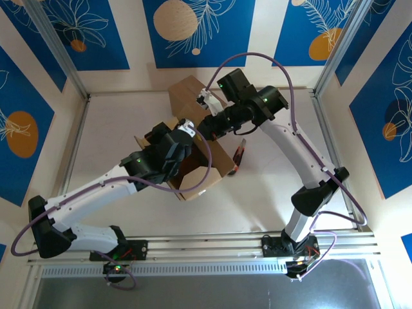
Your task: Unpack the express box
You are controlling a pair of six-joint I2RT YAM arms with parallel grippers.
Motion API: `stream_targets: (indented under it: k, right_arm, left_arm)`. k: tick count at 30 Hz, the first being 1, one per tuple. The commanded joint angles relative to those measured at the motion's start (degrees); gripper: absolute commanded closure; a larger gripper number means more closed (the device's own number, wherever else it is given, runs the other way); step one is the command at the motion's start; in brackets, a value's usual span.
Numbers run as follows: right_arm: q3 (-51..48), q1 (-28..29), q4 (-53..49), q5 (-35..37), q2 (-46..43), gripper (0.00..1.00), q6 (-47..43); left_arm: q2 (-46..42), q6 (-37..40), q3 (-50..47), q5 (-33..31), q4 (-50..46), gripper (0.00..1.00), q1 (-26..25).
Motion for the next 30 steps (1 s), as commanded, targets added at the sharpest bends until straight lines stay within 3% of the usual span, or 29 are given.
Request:
stream_targets:
  k: [1,7,9,13,18,25,28,30]
  right_arm:
    - [-2.55,-0.6,2.05,3.52,1.11,0.88,-0.5]
    - [-7.55,-0.23,4.68,8.84,-1.7,0.32,-0.38]
    - [-9.97,0.52,6.46,10.99,-4.26,0.25,-0.41]
    - [-15.91,3.06,10.64,15.6,-10.83,0.23,-1.83]
    - [-29.71,10.61,21.93,24.56,-23.4,0.26,-6.52]
    - [-48.23,23.88,37.01,41.77,-38.11,0.42,-8.58]
    - [-52.1,29.52,41.12,45.52,-40.09,0.63,-8.71]
    - [-53.95,31.6,43.86,46.76,-39.43,0.93,-8.6]
  left_arm:
    - [-1.28,-1.97,5.82,8.19,-6.35,1.0,-3.65]
    - [0.82,-6.91,10.03,9.65,-14.55,1.0,-3.09]
    - [1.56,-8.62,11.43,10.73,-16.87,1.0,-2.54]
    - [2.93,-12.27,14.08,12.99,-20.2,1.0,-1.51]
    - [5.8,-17.21,17.3,15.03,-25.45,1.0,-0.13]
    - [10.47,-24.4,21.24,17.05,-32.87,1.0,1.04]
    - [11.77,-27.23,22.87,18.09,-35.22,1.0,1.34]
    - [12.42,-28.86,24.19,19.05,-36.69,1.0,1.45]
